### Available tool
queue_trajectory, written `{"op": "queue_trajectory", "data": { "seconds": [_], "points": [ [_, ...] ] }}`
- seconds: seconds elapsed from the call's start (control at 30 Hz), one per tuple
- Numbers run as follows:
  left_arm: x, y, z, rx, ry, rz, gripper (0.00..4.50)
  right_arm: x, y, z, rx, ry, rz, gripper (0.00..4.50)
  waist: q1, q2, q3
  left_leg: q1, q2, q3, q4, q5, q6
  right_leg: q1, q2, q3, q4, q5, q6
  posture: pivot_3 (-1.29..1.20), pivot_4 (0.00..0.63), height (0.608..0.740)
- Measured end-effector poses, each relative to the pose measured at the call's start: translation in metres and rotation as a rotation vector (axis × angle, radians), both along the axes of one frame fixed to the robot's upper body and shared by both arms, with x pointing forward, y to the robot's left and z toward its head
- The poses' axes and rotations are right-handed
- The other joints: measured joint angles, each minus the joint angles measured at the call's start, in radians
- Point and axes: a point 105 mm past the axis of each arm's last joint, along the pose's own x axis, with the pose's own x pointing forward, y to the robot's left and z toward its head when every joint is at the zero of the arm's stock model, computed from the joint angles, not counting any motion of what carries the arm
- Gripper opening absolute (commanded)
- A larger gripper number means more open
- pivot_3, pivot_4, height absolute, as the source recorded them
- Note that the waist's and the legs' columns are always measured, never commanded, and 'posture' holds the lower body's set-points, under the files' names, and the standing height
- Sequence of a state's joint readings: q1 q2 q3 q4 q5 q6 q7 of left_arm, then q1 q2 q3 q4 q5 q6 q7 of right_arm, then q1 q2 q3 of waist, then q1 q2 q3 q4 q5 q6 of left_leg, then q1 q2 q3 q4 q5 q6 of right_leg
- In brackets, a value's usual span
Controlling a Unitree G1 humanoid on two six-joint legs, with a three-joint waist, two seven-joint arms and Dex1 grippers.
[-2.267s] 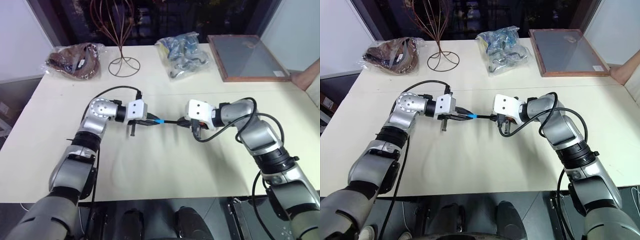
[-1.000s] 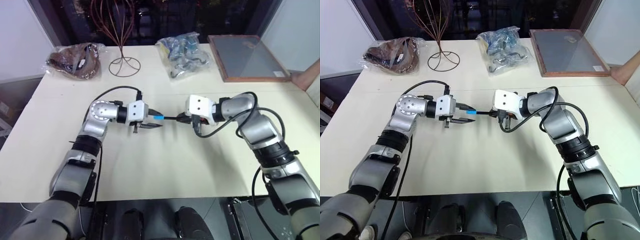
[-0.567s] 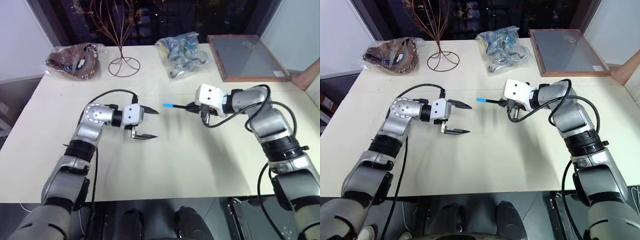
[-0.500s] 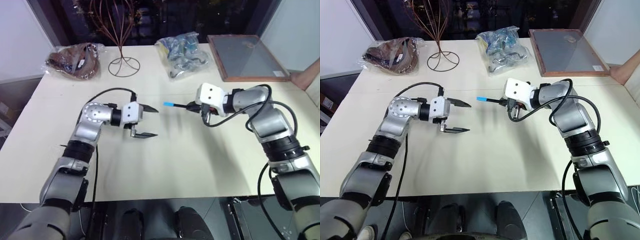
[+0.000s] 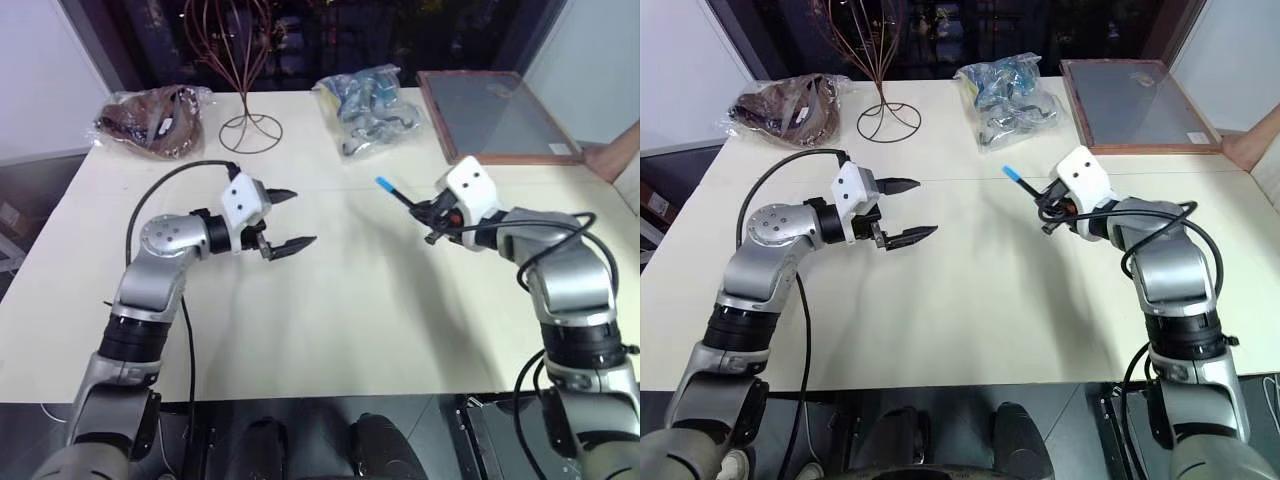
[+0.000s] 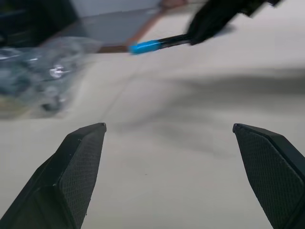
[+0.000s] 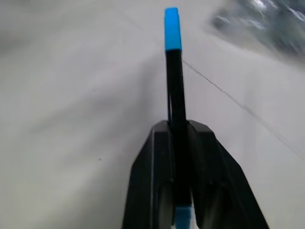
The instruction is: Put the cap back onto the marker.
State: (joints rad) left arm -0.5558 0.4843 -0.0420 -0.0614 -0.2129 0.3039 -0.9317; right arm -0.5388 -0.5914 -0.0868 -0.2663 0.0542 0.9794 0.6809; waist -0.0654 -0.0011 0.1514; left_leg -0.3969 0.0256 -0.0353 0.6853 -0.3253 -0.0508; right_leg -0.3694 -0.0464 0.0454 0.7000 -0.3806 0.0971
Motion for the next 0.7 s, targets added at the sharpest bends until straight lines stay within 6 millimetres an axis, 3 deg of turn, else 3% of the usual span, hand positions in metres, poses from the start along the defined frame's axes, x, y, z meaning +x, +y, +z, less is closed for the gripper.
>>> {"op": "queue_trajectory", "data": {
  "seconds": [0.23,0.33,0.43,0.7],
  "points": [
    [-0.006,-0.004,-0.006,-0.050,0.046,0.064,4.47,-0.013,-0.042,-0.015,0.087,0.064,-0.336,0.00,0.000,0.000,0.000,0.000,0.000,0.000,-0.001,0.000,0.000,0.000,0.001,0.001,0.000,0.000,0.000,0.00,0.150,0.740],
    [-0.008,-0.004,-0.010,-0.065,0.065,0.072,4.47,-0.025,-0.056,-0.038,0.106,0.125,-0.442,0.00,0.000,0.000,0.000,0.000,-0.001,0.001,-0.002,0.000,0.000,0.000,0.001,0.001,0.000,0.000,0.000,0.00,0.150,0.740],
    [-0.006,-0.003,-0.012,-0.071,0.082,0.090,4.47,-0.035,-0.062,-0.061,0.126,0.193,-0.509,0.00,-0.001,0.000,0.000,0.000,-0.003,0.002,-0.002,0.000,0.000,-0.001,0.001,0.002,-0.001,0.000,0.000,0.00,0.150,0.740],
    [-0.008,-0.004,-0.009,-0.074,0.081,0.097,4.47,-0.043,-0.076,-0.074,0.129,0.202,-0.573,0.00,-0.001,0.000,0.000,0.000,-0.003,0.002,-0.002,0.000,0.000,-0.001,0.001,0.003,-0.001,0.000,0.000,0.00,0.150,0.740]
  ]
}}
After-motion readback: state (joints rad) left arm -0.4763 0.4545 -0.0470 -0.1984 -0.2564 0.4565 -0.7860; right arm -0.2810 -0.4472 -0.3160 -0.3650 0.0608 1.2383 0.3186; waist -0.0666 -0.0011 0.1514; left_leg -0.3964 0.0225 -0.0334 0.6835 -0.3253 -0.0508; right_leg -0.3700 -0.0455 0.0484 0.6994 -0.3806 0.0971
